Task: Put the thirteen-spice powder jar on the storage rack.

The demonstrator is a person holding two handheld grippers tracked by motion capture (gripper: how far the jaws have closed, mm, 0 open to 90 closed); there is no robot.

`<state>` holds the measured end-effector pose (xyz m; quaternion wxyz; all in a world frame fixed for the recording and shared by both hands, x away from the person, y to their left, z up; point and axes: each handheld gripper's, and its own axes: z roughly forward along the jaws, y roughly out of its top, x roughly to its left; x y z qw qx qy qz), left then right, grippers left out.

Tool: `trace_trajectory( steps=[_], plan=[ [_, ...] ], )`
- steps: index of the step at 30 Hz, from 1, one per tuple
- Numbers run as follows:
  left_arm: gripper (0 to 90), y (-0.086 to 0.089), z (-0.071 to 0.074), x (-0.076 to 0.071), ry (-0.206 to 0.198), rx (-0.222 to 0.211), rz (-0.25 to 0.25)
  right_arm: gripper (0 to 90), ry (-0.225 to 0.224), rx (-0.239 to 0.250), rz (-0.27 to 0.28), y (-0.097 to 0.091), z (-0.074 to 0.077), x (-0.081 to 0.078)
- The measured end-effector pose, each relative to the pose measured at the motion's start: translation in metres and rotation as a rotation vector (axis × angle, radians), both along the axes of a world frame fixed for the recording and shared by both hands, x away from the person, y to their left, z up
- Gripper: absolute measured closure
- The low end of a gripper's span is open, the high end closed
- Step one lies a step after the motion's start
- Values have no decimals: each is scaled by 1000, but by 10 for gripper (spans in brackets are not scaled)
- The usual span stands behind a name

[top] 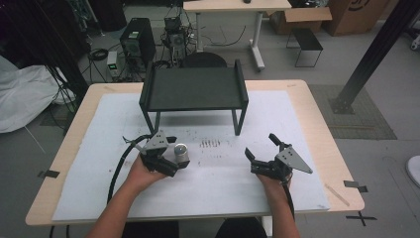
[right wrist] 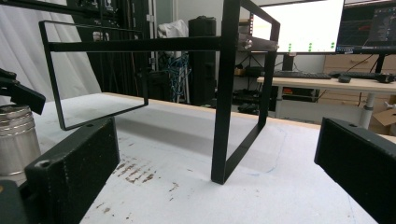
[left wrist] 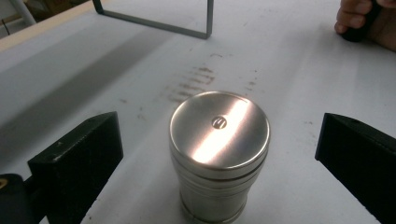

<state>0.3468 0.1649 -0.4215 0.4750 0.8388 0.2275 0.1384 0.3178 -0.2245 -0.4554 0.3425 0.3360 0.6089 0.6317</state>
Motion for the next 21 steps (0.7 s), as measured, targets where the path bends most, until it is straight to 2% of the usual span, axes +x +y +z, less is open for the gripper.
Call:
trace_trajectory(
  steps=[5,7,11,17,21],
  plan=[
    [59,0,-1,2,30,9,9,0,0,1,1,0,0,0],
    [120,0,-2,2,36,20,11,0,1,1,1,0,0,0],
    [171,-1,-1,1,30,45,8,0,2,2,2,0,0,0],
    [254,-2,-1,1,34,34,13,0,1,3,2,0,0,0],
    [290,-2,-1,2,44,44,9,0,1,3,2,0,0,0]
  ],
)
